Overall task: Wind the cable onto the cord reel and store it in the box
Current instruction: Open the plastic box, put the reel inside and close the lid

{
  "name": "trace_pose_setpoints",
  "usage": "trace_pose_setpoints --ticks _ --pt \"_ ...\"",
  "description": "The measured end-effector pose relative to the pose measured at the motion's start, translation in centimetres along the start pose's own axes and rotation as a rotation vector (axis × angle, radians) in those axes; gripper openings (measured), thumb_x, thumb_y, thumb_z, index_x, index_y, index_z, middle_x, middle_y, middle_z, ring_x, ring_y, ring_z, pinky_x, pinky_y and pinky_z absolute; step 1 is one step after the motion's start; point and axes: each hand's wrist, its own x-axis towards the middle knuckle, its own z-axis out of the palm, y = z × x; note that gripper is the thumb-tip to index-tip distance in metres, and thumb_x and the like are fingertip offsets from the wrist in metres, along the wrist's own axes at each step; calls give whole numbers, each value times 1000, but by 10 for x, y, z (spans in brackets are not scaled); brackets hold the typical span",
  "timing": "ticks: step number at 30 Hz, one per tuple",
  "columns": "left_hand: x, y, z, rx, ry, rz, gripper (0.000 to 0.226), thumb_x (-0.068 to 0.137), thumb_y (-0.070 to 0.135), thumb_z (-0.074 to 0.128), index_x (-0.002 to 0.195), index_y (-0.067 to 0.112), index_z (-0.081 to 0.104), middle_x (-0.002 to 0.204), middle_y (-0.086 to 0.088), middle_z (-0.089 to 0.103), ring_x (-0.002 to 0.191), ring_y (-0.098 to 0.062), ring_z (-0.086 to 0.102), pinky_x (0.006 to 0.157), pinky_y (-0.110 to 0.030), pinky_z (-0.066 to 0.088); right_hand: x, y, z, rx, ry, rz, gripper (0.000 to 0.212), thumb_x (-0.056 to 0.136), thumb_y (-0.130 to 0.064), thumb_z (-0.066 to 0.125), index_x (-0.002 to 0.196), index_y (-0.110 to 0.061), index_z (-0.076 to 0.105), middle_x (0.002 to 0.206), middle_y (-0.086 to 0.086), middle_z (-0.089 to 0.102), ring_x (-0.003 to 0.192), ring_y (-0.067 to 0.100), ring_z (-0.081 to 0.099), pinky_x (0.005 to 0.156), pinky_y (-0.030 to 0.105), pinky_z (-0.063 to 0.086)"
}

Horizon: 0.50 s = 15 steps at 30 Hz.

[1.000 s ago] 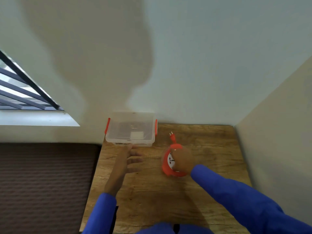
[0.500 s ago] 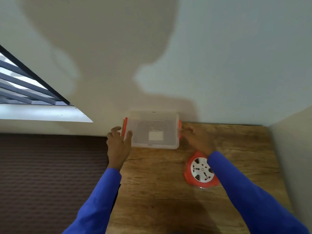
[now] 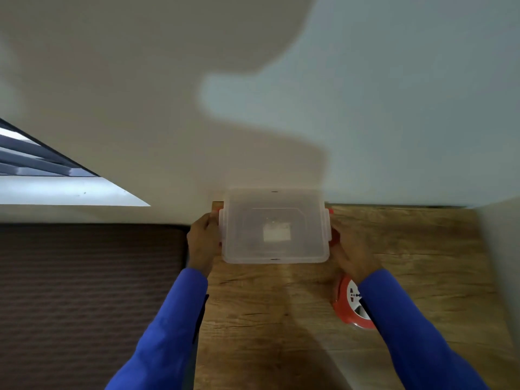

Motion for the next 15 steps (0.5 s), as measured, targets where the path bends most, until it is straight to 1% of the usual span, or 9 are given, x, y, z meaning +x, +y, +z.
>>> trace_pose_setpoints --ticks 1,3,5,6,8,9,11,13,15 --pt "2 -4 0 -22 -30 -26 37 115 28 51 97 9 77 90 -14 73 77 -19 66 56 -20 56 2 1 -1 67 -36 17 23 108 -21 61 97 -10 77 89 9 74 83 23 69 87 45 58" --pt "6 -10 1 -31 -45 -18 41 115 31 52 100 -1 74 83 -11 69 76 -20 65 52 -15 54 5 8 -2 144 -64 63 22 107 -24 64 105 -9 79 93 10 75 86 23 71 85 45 63" --pt "6 -9 0 -30 -6 19 39 115 34 52 109 1 73 89 -4 69 80 -19 66 53 -11 51 6 16 -4 206 -102 73 31 104 -30 66 119 -4 76 99 11 75 92 24 72 85 44 65" --pt "5 -7 0 -29 24 54 37 114 36 52 118 5 70 99 -3 69 87 -18 67 58 -12 52 5 17 -5 228 -134 67 37 102 -33 66 124 -4 74 103 11 74 95 25 72 86 44 65" --pt "0 -4 -3 -13 40 135 40 112 45 54 132 13 64 122 -3 63 103 -14 64 72 -19 51 3 15 -4 189 -223 44 38 98 -38 68 122 -9 75 107 12 73 99 28 71 88 43 66" --pt "-3 -5 -4 -4 23 165 43 110 51 57 134 16 64 128 -2 59 107 -12 61 77 -22 50 2 12 -2 123 -263 31 38 98 -40 67 121 -11 76 112 14 74 103 31 71 91 45 64" --pt "-9 -10 -9 8 -27 179 46 104 59 63 132 22 65 129 2 59 111 -13 60 82 -26 52 0 6 0 -66 -277 12 46 99 -48 64 130 -15 74 129 15 75 118 34 72 101 52 58" --pt "-15 -15 -16 -37 -17 132 39 102 60 65 124 28 68 118 10 68 105 -10 67 76 -23 53 -5 2 1 -303 -165 -85 53 98 -55 66 136 -18 69 133 11 74 122 29 71 101 51 57" --pt "-15 -20 -26 -59 22 64 34 101 57 67 119 29 71 109 15 72 100 -4 69 69 -18 49 -14 2 -6 -518 83 -273 47 99 -55 67 132 -22 66 125 -1 74 111 10 72 91 37 58"
